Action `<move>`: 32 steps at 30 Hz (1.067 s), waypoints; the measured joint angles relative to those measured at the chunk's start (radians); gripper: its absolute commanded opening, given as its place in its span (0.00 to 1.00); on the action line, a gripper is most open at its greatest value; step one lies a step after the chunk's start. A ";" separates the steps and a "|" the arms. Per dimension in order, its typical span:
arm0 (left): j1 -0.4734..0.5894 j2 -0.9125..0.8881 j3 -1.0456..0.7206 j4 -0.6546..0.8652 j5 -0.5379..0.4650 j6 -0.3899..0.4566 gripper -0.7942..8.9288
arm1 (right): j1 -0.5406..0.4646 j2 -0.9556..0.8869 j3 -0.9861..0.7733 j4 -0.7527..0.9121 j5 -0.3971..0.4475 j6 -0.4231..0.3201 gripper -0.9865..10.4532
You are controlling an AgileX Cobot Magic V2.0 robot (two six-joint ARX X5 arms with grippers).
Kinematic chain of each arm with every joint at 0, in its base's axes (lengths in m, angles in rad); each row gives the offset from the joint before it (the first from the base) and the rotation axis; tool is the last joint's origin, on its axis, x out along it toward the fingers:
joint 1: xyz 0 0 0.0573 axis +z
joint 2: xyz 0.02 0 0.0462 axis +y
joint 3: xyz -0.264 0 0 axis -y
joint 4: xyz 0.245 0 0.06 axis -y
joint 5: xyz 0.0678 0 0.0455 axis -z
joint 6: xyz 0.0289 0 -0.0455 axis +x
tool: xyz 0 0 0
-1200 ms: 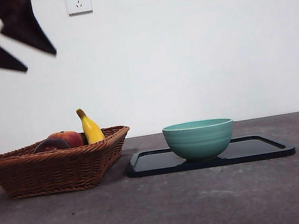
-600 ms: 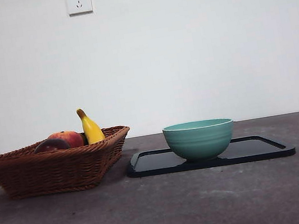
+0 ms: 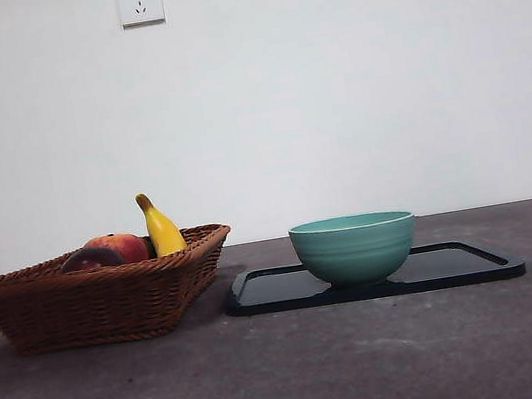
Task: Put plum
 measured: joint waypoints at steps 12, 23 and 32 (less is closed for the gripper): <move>0.000 0.000 0.000 0.009 0.000 0.003 0.50 | 0.000 0.148 0.024 0.110 0.098 0.138 0.28; 0.000 0.000 0.000 0.018 0.000 0.004 0.50 | -0.072 0.576 0.282 0.183 0.131 0.097 0.29; 0.000 0.000 0.000 0.018 0.000 0.006 0.50 | -0.137 0.883 0.502 0.180 0.131 0.041 0.29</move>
